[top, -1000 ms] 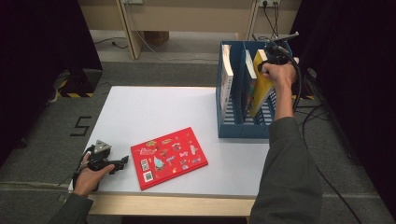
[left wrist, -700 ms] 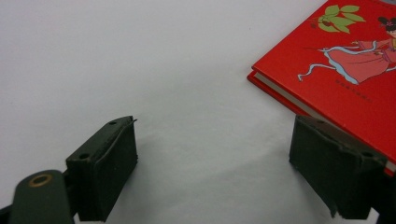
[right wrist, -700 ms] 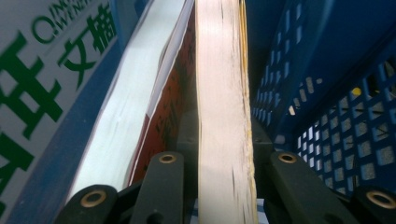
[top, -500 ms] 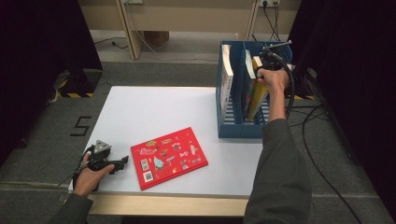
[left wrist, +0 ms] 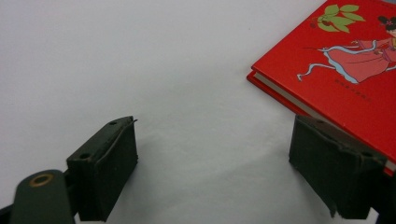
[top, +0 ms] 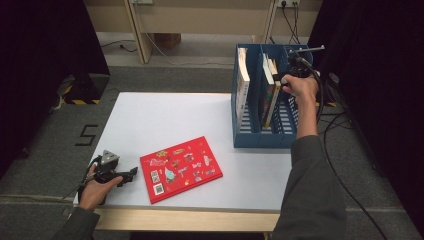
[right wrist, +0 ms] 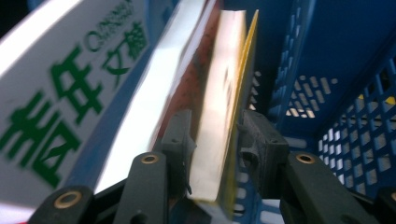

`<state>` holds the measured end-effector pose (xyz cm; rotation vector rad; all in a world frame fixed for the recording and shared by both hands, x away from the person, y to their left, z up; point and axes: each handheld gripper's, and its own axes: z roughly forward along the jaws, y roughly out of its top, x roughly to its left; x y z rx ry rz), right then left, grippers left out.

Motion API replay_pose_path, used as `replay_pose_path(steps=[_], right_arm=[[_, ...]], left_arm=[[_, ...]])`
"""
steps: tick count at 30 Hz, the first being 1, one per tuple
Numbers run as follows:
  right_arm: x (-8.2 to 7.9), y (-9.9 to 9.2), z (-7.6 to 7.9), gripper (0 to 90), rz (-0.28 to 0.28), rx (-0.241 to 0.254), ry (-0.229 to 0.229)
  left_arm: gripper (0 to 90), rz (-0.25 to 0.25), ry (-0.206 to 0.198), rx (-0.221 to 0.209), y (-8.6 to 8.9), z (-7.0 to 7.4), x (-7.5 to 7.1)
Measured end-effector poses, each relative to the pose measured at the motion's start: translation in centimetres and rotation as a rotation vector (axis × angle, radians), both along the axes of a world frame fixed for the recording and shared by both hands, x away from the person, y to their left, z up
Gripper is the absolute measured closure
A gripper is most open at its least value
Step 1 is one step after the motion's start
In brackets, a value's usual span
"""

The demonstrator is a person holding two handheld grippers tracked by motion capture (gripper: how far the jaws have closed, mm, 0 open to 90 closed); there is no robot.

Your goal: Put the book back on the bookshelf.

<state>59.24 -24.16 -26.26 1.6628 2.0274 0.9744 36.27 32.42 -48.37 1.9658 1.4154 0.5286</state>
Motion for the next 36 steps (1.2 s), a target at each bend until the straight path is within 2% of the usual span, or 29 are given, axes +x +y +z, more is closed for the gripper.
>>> replay_pose_path(steps=[4, 9, 12, 15, 19, 21, 26, 36], right_arm=[[-1.0, -0.6, 0.4, 61.9, 0.006, 0.017, -0.019], [-2.1, -1.4, 1.0, 58.5, 0.011, -0.003, -0.033], [-2.8, -1.9, 1.1, 56.4, 0.001, 0.005, -0.04], [-3.1, -2.3, 0.5, 53.6, -0.008, -0.034, -0.018], [-3.2, -2.8, -0.6, 52.1, -0.023, -0.041, -0.001], [-3.1, -3.2, -1.7, 50.6, -0.026, -0.047, 0.015], [-2.7, -2.9, -2.8, 48.4, -0.026, -0.026, 0.033], [-2.0, -1.5, -3.4, 48.8, -0.002, 0.017, 0.031]], left_arm=[[14.4, 0.0, 0.0, 0.0, 0.0, 0.0, 0.0], [14.4, 0.0, 0.0, 0.0, 0.0, 0.0, 0.0], [14.4, 0.0, 0.0, 0.001, 0.0, 0.0, 0.0], [14.4, 0.0, 0.0, 0.001, 0.0, 0.0, 0.0], [14.4, -0.001, -0.001, 0.002, 0.0, 0.0, 0.0], [14.3, 0.0, 0.002, -0.002, 0.0, 0.0, 0.0], [14.2, 0.0, 0.002, -0.002, 0.0, 0.0, 0.0], [14.3, 0.0, 0.001, -0.001, 0.0, 0.0, 0.0]])
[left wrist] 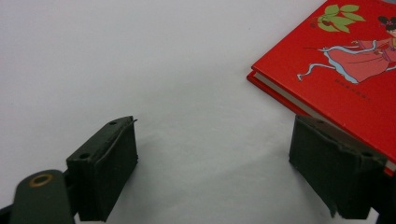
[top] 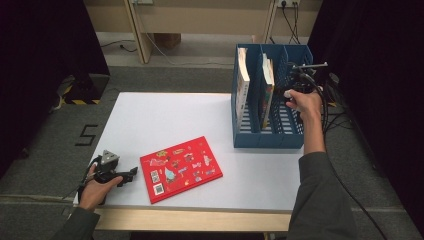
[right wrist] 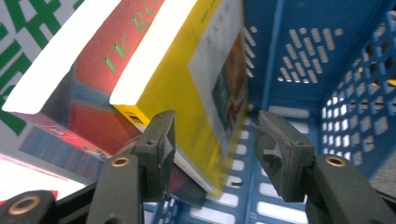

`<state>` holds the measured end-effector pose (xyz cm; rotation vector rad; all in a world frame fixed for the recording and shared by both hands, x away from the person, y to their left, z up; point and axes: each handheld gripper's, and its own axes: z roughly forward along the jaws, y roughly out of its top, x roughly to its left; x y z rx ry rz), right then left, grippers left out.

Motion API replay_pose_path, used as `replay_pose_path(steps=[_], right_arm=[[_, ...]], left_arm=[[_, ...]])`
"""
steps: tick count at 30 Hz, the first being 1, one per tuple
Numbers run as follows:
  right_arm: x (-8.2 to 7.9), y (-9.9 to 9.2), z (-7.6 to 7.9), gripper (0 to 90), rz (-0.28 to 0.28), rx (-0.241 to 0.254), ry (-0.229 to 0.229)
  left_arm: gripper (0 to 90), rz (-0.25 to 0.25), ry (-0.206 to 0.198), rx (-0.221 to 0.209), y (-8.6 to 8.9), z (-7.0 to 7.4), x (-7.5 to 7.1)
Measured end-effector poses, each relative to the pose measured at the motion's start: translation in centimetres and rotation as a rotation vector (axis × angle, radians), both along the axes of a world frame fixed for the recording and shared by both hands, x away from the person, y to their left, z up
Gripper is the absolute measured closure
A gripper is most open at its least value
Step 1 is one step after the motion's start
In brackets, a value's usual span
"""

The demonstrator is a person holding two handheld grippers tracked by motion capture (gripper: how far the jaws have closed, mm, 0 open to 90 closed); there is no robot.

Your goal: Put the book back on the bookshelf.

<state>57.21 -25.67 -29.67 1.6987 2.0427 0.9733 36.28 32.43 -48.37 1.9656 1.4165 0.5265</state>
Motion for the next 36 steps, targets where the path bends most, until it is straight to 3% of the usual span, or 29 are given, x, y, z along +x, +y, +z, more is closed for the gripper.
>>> replay_pose_path(steps=[12, 19, 36], right_arm=[[-1.3, -0.8, -0.2, 43.2, 0.003, -0.035, 0.008], [-2.2, -0.9, -0.4, 40.7, 0.012, -0.032, 0.007], [-5.7, -0.6, 0.0, 32.8, 0.069, -0.002, -0.052]], left_arm=[[14.3, 0.001, -0.003, 0.0, 0.0, 0.0, 0.0], [14.3, 0.001, -0.004, 0.0, 0.0, 0.0, 0.0], [14.3, -0.001, -0.001, 0.001, 0.0, 0.0, 0.0]])
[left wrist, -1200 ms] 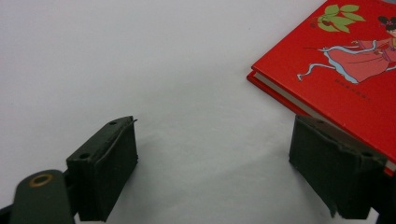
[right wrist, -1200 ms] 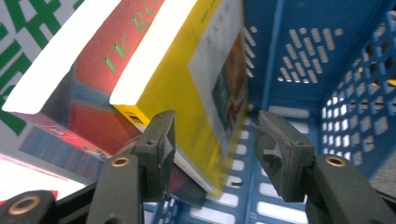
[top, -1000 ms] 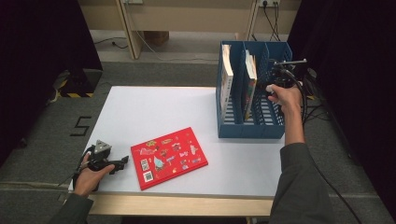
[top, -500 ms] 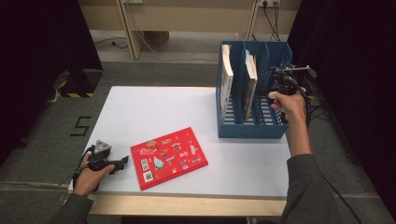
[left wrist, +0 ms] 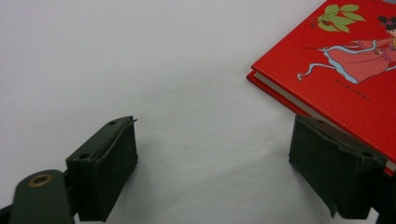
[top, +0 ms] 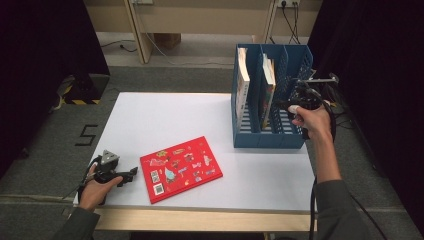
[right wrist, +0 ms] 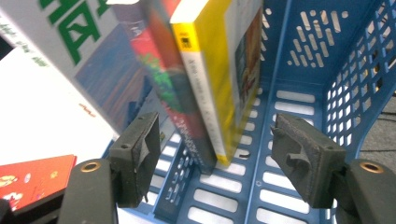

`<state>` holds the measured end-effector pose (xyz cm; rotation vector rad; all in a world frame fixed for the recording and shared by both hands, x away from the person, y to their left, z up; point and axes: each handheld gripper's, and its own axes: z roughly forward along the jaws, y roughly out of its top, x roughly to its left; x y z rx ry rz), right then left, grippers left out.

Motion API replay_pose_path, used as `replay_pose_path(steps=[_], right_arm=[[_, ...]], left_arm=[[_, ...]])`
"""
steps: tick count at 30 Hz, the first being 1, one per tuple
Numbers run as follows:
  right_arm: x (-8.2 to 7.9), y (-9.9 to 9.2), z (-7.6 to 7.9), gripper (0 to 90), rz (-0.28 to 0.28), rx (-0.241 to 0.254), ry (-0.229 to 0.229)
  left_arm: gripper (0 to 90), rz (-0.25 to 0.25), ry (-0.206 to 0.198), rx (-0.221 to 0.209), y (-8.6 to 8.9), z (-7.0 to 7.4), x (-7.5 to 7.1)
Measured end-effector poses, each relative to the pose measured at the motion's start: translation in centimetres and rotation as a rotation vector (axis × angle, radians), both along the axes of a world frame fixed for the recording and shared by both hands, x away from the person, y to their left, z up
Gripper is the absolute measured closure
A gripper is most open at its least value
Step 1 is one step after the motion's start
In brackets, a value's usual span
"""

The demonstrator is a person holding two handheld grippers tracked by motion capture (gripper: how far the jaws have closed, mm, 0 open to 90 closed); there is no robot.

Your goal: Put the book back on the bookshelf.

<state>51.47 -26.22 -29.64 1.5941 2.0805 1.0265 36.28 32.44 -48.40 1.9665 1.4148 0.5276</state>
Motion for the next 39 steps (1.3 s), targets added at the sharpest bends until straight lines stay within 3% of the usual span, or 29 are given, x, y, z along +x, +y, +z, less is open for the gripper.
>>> replay_pose_path(steps=[14, 23, 39], right_arm=[[-2.6, 1.4, -0.3, 27.0, 0.057, 0.011, -0.046], [-4.9, 3.0, -0.9, 25.8, 0.136, 0.009, -0.074], [-8.0, 5.7, -4.1, 26.1, 0.227, 0.039, -0.068]], left_arm=[[14.4, -0.003, -0.001, 0.004, 0.0, 0.0, 0.0], [14.4, -0.003, 0.0, 0.002, 0.0, 0.0, 0.0], [14.4, -0.002, 0.0, 0.003, 0.0, 0.0, 0.0]])
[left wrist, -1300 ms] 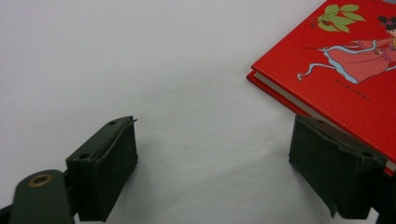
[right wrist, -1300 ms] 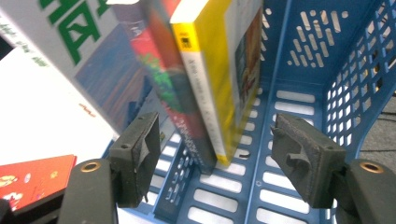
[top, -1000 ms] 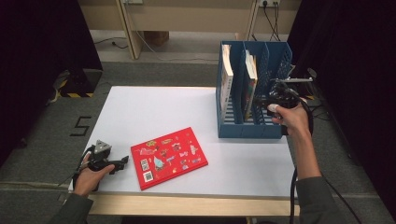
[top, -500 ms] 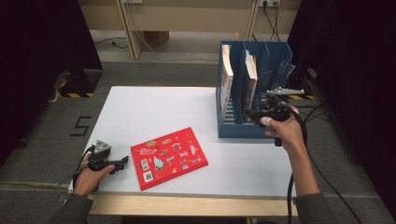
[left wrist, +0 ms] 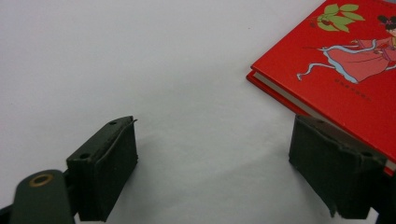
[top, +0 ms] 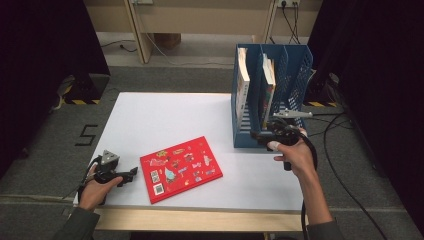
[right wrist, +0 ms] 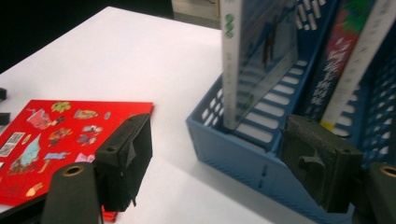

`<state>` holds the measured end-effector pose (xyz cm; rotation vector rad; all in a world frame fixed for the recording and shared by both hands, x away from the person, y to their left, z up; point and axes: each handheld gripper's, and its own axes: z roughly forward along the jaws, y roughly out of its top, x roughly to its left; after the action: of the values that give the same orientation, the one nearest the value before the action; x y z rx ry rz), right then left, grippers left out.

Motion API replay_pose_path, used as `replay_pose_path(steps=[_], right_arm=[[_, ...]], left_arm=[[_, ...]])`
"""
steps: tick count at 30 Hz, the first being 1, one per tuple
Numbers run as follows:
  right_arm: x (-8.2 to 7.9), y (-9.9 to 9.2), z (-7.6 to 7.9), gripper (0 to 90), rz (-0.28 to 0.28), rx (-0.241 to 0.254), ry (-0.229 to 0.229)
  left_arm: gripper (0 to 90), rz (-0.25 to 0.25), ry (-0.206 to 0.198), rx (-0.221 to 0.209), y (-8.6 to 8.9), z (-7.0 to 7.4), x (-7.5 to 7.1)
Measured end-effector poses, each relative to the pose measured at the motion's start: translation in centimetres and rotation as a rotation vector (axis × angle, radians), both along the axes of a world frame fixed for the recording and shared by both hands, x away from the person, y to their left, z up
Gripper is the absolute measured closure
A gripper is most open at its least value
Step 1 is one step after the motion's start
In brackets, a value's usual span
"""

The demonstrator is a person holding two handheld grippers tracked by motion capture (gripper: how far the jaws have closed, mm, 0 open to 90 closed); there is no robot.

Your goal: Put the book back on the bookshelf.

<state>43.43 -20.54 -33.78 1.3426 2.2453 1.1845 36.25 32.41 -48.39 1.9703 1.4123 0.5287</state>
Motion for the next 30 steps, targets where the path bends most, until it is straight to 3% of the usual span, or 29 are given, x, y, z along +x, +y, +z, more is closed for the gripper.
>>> replay_pose_path(steps=[16, 30], right_arm=[[-1.7, 2.1, -4.6, 27.0, 0.054, 0.031, 0.054], [-1.6, 3.7, -6.7, 27.1, 0.093, 0.026, 0.115]], left_arm=[[14.4, -0.001, 0.001, 0.003, 0.0, 0.0, 0.0], [14.4, 0.0, 0.002, -0.001, 0.0, 0.0, 0.0]])
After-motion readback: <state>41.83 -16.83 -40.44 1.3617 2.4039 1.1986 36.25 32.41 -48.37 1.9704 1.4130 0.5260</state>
